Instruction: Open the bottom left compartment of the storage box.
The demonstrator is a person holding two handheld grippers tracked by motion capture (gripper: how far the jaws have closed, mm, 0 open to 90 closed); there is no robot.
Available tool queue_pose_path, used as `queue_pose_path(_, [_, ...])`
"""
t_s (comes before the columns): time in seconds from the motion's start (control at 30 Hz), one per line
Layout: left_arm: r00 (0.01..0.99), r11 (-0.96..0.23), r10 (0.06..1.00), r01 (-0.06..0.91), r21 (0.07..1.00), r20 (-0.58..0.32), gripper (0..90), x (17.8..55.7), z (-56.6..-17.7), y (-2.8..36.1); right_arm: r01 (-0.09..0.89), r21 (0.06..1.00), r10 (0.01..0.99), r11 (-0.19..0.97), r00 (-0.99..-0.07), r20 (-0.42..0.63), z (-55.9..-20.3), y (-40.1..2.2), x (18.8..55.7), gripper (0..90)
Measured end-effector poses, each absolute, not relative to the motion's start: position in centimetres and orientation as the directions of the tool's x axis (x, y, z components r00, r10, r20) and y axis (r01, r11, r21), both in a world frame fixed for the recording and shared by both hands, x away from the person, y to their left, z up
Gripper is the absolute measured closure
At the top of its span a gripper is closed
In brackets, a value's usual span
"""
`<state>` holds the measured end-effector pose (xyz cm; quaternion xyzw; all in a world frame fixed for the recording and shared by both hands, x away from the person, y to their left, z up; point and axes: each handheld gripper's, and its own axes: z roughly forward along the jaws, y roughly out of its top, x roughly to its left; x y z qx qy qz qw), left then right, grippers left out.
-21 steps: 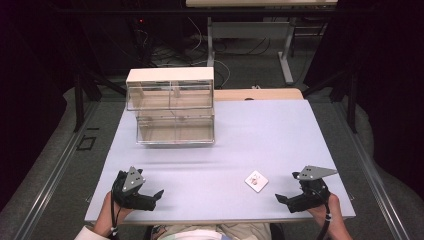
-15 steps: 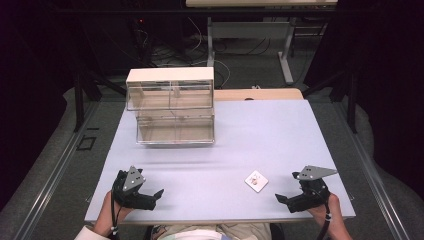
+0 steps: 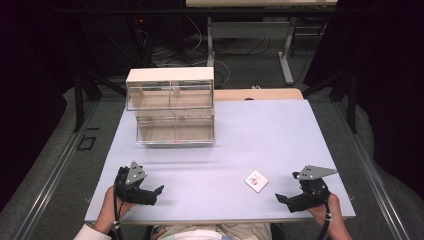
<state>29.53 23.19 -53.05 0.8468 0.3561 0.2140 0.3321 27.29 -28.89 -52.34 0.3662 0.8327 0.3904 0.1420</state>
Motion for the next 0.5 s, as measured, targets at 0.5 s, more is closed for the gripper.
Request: queue_pose_path(0.5, [0.620,-0.522,0.773,0.500,0.691,0.135,0.1,32.1,-53.1,23.1,0.505,0.750,0.726,0.427,-0.686,0.048,-52.4,-28.9,27.4,0.4])
